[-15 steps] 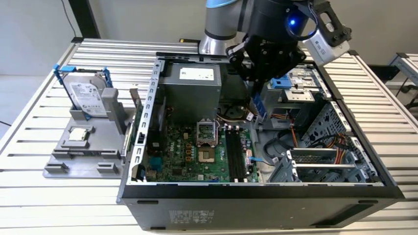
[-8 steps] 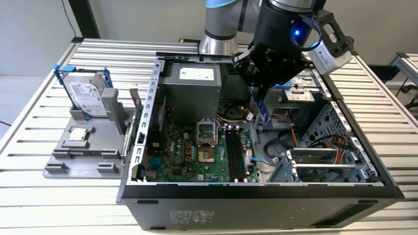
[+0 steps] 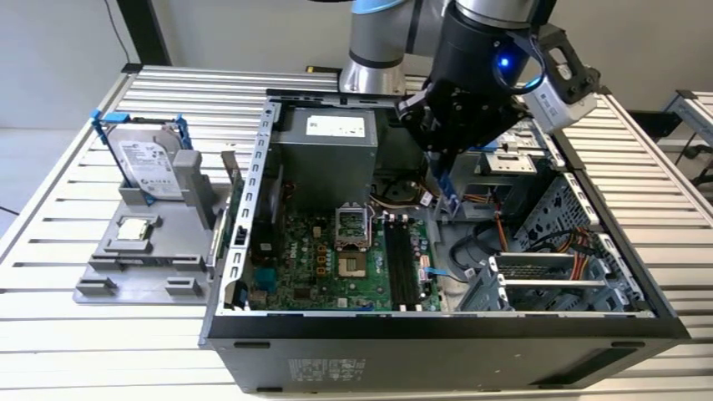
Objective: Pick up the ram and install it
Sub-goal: 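Insert the ram into the slot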
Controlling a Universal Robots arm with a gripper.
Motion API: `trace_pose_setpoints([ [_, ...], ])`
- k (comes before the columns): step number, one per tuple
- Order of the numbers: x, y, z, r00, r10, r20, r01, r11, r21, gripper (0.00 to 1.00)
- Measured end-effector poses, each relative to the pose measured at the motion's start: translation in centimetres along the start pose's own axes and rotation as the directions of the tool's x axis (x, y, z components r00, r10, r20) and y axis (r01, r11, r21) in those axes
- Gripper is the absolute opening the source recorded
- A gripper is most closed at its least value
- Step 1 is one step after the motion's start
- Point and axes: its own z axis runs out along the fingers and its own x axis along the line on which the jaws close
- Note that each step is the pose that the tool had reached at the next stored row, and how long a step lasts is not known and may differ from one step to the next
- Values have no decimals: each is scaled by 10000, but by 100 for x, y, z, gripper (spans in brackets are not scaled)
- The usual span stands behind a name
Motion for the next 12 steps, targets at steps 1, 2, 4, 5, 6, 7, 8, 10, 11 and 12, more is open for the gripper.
trace_pose_setpoints([
  [1, 0, 0, 5, 10000, 0, 0, 0, 10000, -1, 0],
  [2, 0, 0, 10, 10000, 0, 0, 0, 10000, 0, 0],
  [4, 0, 0, 13, 10000, 0, 0, 0, 10000, 1, 0],
  [5, 0, 0, 13, 10000, 1, 0, -1, 10000, 1, 0],
  [6, 0, 0, 13, 10000, 1, 0, -1, 10000, 1, 0],
  [7, 0, 0, 13, 10000, 1, 0, -1, 10000, 1, 0],
  [8, 0, 0, 15, 10000, 15, -1, -15, 10000, 1, 0],
  [10, 0, 1, 47, 9999, 165, 3, -165, 9999, 13, 0],
  [11, 0, 2, 63, 9997, 252, 4, -252, 9997, 16, 0],
  [12, 0, 1, 82, 9994, 351, 7, -351, 9994, 16, 0],
])
